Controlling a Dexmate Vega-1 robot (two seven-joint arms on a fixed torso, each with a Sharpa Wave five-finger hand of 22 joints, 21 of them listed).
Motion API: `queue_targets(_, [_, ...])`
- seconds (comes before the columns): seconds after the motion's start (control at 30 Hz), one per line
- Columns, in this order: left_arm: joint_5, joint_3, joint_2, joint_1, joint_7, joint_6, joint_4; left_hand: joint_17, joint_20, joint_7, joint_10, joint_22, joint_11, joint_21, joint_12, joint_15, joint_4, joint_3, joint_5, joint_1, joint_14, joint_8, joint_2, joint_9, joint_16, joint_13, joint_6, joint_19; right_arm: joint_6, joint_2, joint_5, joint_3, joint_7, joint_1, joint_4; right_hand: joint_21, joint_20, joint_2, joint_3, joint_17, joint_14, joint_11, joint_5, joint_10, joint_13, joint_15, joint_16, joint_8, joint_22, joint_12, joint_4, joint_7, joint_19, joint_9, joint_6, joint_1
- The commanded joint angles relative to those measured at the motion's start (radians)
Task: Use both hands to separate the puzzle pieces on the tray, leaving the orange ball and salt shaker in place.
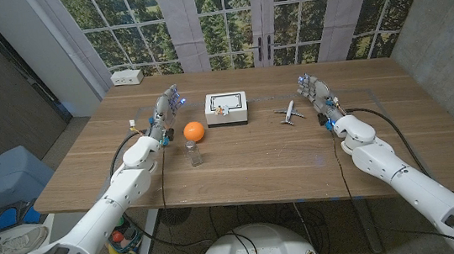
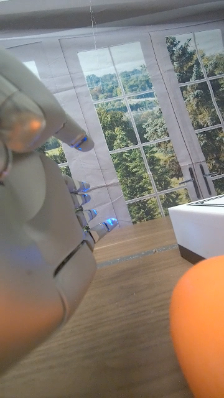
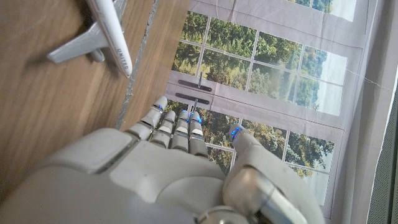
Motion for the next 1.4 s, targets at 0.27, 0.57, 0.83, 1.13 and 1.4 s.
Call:
queue_targets(0.27, [-0.008,0.008,-0.009,-0.016,-0.042,-0.016,0.032,-0.001,-0.059,0.000,0.006,0.003,0.000,-0.001,0.012,-0.046,-0.006,0.009,0.008,-0.001,0.009,0.011,0.058,0.002,0.009,0.003,0.000,0.008,0.023,-0.019,-0.129,-0.002,-0.158,-0.053,-0.074,-0.006,-0.049,0.001,0.018,-0.011,0.058,0.000,-0.005,0.028,-0.001,-0.014,0.020,0.017,0.005,0.014,-0.052,0.004,0.043,0.009,0.024,0.051])
queue_targets(0.57, [0.001,0.018,-0.015,-0.035,-0.062,-0.025,0.053,-0.003,-0.052,0.001,0.027,0.003,0.004,-0.008,0.018,-0.049,-0.012,0.010,0.011,-0.006,0.027,0.017,0.053,0.002,0.012,0.003,0.018,0.024,0.001,-0.043,-0.283,-0.023,-0.292,-0.082,-0.150,-0.010,-0.036,-0.013,0.020,-0.021,0.081,0.005,-0.012,0.049,-0.003,-0.008,0.026,0.024,0.005,0.021,-0.096,0.007,0.074,0.010,0.045,0.076])
queue_targets(0.83, [0.004,0.019,-0.005,-0.031,-0.058,-0.014,0.045,-0.004,-0.051,-0.002,0.037,0.003,0.006,-0.013,0.019,-0.048,-0.017,0.010,0.013,-0.008,0.034,0.019,0.049,0.002,0.011,0.002,0.030,0.032,0.001,-0.050,-0.369,-0.035,-0.348,-0.099,-0.178,-0.018,-0.026,-0.021,0.024,-0.030,0.081,0.011,-0.008,0.047,-0.006,-0.005,0.023,0.023,0.005,0.019,-0.132,0.008,0.084,0.010,0.048,0.099])
queue_targets(1.13, [0.005,0.016,0.009,-0.020,-0.054,-0.006,0.023,-0.005,-0.050,-0.003,0.038,0.003,0.006,-0.019,0.017,-0.049,-0.023,0.010,0.014,-0.010,0.035,0.018,0.043,0.002,0.008,0.002,0.034,0.035,-0.044,-0.070,-0.492,-0.054,-0.416,-0.117,-0.239,-0.026,-0.007,-0.030,0.028,-0.041,0.088,0.019,0.000,0.050,-0.009,0.005,0.020,0.021,0.005,0.017,-0.173,0.013,0.097,0.009,0.051,0.125])
queue_targets(1.4, [0.008,0.021,0.013,-0.020,-0.059,0.002,0.017,-0.006,-0.050,-0.003,0.040,0.003,0.005,-0.025,0.016,-0.048,-0.028,0.011,0.015,-0.011,0.037,0.016,0.040,0.002,0.006,0.002,0.035,0.038,-0.073,-0.082,-0.583,-0.066,-0.462,-0.130,-0.279,-0.032,-0.005,-0.033,0.030,-0.048,0.093,0.015,0.005,0.057,-0.011,0.001,0.019,0.022,0.005,0.018,-0.197,0.010,0.105,0.009,0.057,0.140])
